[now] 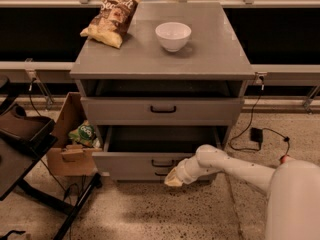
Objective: Close middle drawer
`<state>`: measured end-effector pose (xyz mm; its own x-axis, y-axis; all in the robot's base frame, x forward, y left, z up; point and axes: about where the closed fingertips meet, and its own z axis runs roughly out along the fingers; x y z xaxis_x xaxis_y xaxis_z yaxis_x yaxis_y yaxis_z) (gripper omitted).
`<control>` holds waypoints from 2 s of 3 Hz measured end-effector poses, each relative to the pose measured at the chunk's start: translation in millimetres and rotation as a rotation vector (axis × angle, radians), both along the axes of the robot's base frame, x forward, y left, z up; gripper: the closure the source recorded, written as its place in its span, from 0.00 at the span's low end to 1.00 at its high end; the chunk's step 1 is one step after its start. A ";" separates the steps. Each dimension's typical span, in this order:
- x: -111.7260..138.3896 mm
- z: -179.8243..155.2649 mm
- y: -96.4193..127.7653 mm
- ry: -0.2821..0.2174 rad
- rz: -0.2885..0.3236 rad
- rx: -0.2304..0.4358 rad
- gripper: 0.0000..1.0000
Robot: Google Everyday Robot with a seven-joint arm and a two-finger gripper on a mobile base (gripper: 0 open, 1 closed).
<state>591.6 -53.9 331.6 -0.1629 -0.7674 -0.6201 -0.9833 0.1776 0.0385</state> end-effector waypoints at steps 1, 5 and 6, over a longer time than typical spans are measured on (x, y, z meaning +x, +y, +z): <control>14.7 5.6 0.8 -0.012 0.016 -0.015 1.00; 77.8 20.3 1.7 -0.040 0.008 -0.073 1.00; 77.8 20.2 1.7 -0.040 0.008 -0.073 1.00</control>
Offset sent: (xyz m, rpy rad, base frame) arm 0.0884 0.0007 0.0326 -0.0824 -0.0605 0.0608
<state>669.3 -52.3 351.9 -0.1330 -0.8117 -0.5687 -0.9852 0.1709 -0.0136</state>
